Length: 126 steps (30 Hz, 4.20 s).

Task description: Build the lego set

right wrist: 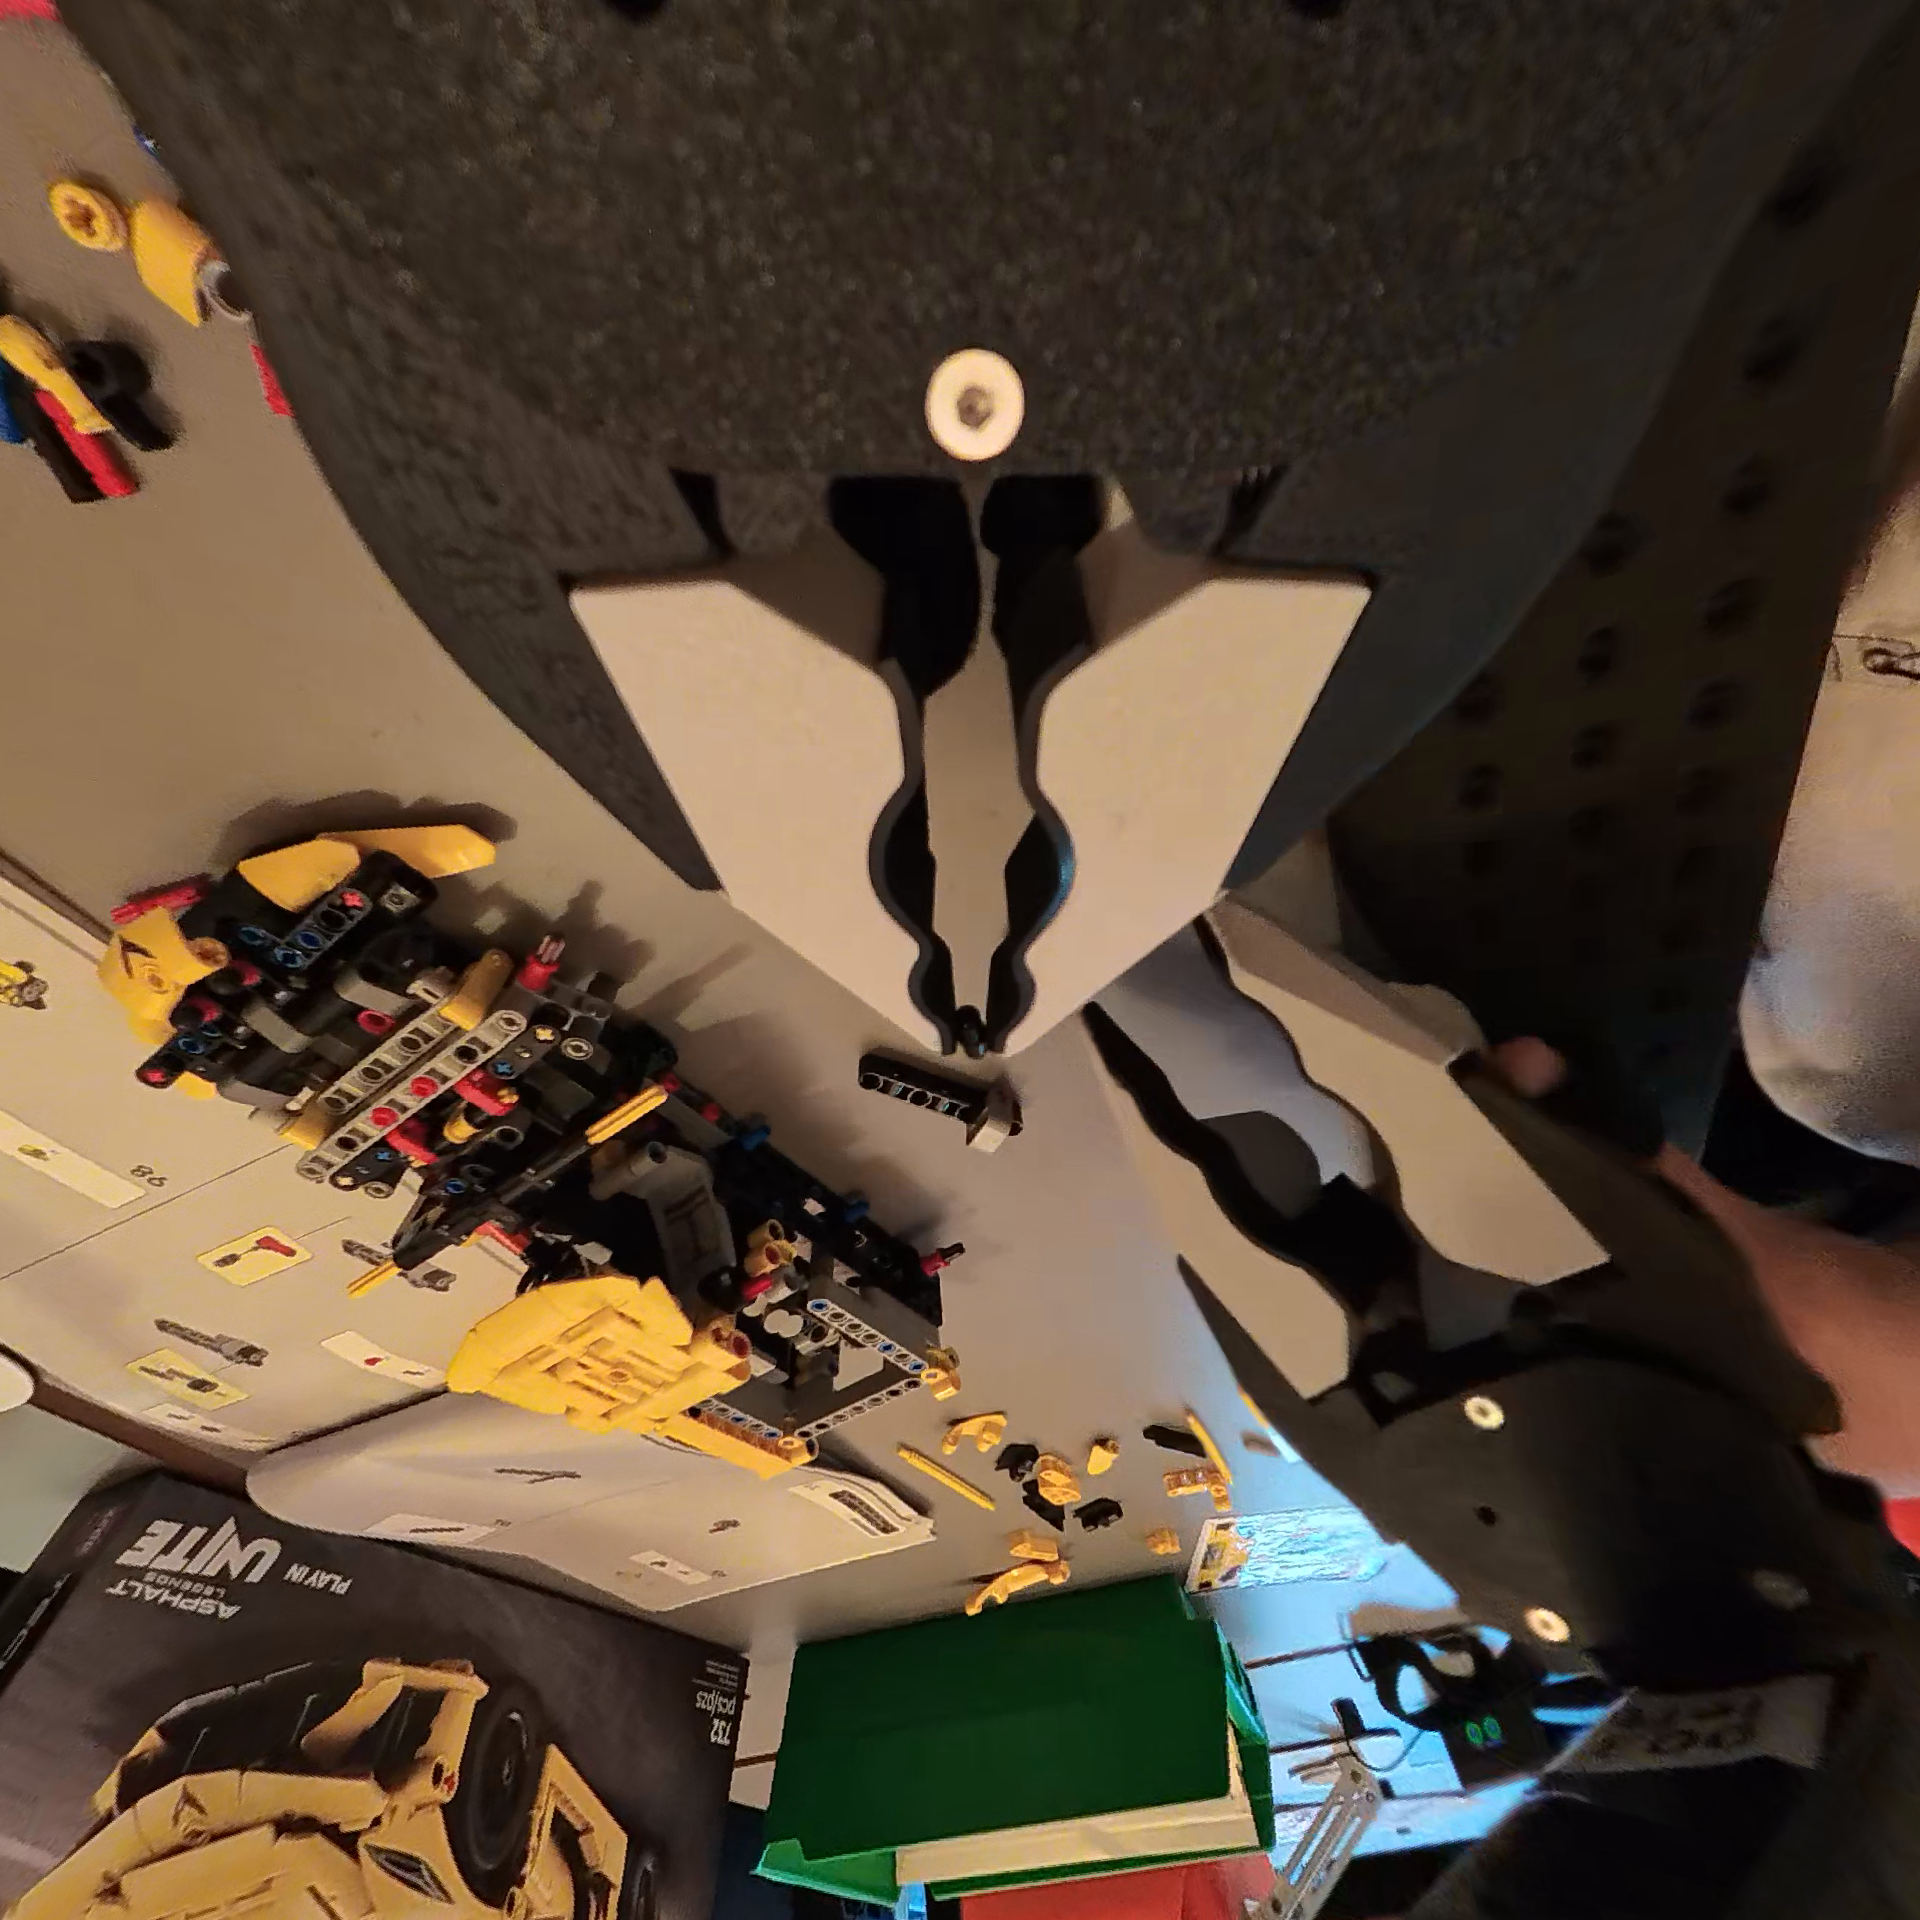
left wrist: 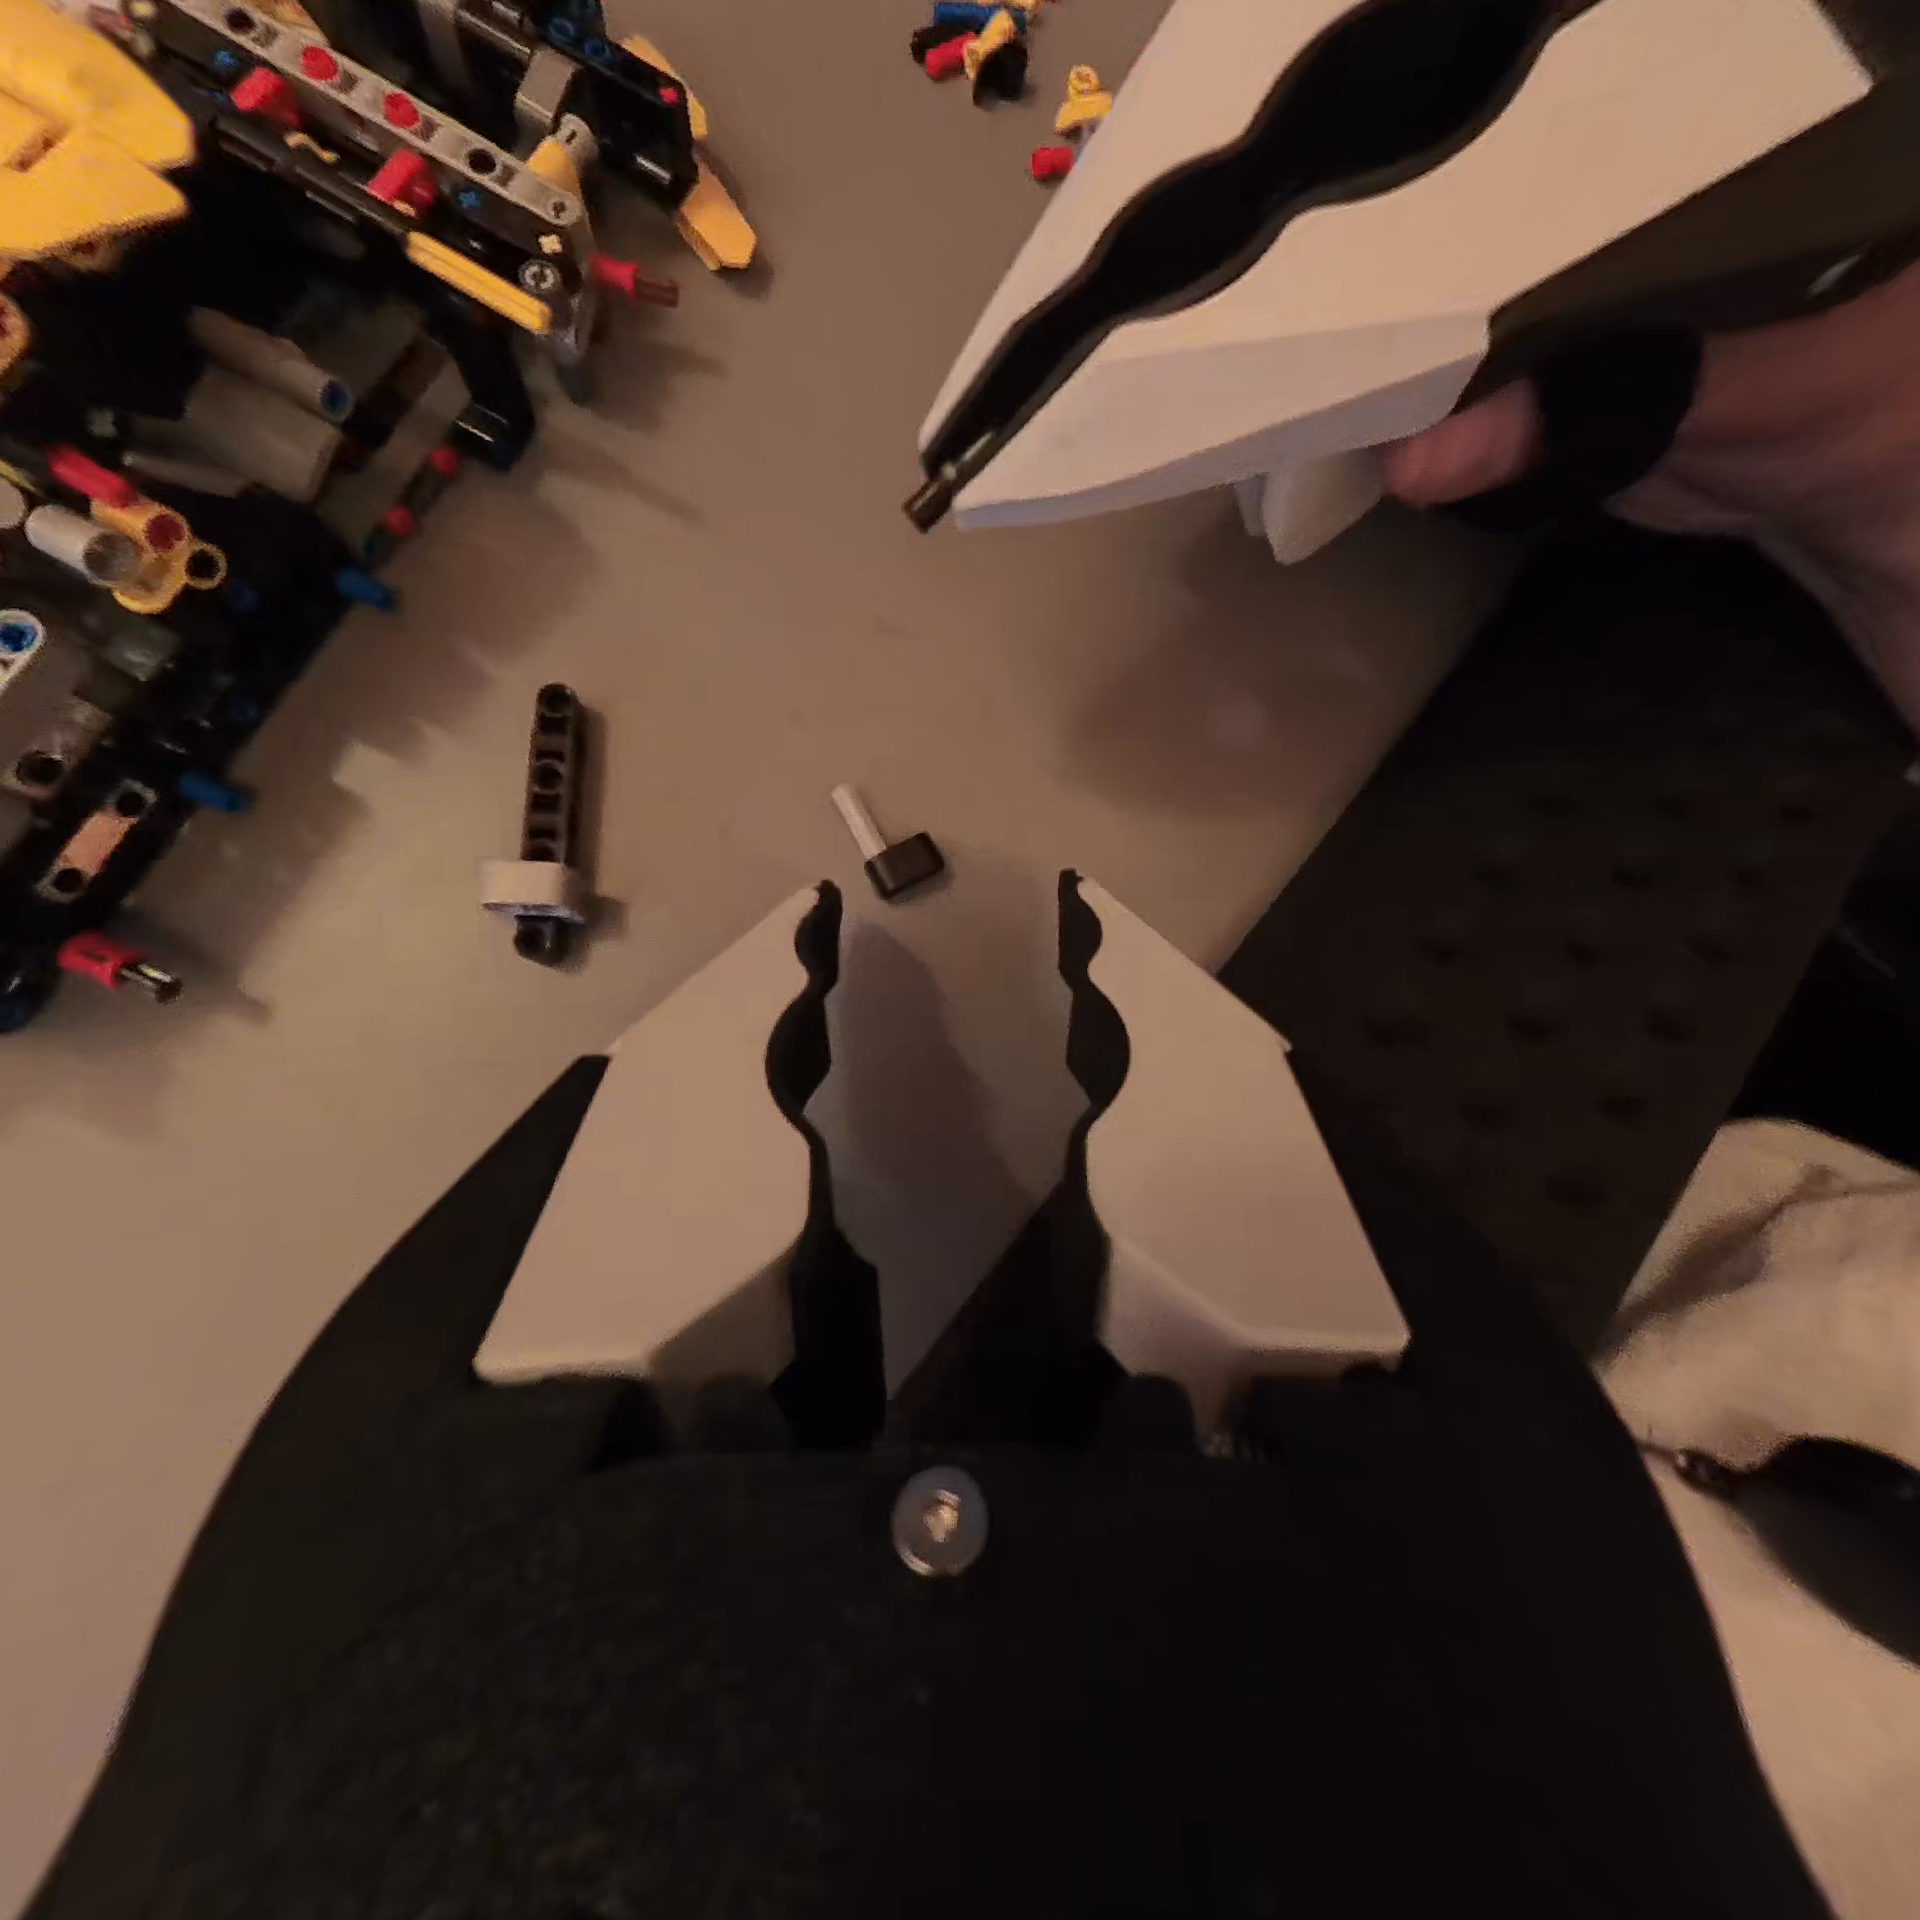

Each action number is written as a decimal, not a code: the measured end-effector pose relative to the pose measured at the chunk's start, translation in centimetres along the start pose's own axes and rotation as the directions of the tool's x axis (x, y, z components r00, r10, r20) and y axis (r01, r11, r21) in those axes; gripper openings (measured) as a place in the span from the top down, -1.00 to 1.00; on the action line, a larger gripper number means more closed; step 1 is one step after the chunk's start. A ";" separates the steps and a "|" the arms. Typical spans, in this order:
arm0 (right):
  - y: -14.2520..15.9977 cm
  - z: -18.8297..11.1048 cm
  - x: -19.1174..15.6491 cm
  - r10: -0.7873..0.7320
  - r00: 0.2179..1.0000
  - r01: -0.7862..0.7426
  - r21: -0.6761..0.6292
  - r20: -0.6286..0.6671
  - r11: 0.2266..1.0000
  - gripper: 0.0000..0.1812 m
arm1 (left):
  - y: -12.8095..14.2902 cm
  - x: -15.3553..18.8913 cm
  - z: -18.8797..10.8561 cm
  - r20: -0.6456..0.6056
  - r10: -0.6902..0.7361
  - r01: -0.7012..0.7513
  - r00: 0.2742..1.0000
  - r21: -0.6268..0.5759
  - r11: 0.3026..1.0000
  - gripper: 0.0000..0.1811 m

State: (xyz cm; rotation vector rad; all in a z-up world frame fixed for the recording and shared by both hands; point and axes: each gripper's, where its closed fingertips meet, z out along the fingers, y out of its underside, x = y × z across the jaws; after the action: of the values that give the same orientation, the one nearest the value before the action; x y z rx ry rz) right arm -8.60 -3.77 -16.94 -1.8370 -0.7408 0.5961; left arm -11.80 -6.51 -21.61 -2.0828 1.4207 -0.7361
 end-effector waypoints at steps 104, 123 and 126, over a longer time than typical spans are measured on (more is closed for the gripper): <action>-7.0 -0.2 -3.2 0.387 0.783 -0.563 0.290 0.488 0.774 0.96 | -8.1 -0.1 -7.8 0.200 0.468 -0.474 0.861 0.649 0.595 0.83; -4.2 0.9 -2.9 0.347 0.872 -0.420 0.166 0.345 0.892 0.96 | -6.4 -0.8 -5.6 0.403 0.610 -0.730 0.683 0.410 0.546 0.85; -3.9 0.9 -3.0 0.337 0.879 -0.403 0.148 0.338 0.903 0.96 | -6.2 -0.7 -5.4 0.413 0.632 -0.755 0.655 0.387 0.530 0.85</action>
State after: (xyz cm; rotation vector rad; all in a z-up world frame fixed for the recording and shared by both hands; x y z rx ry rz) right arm -12.08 -4.27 -13.46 -1.7114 -0.4933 1.1898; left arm -11.55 -4.47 -13.65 -0.9664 1.5255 -0.4433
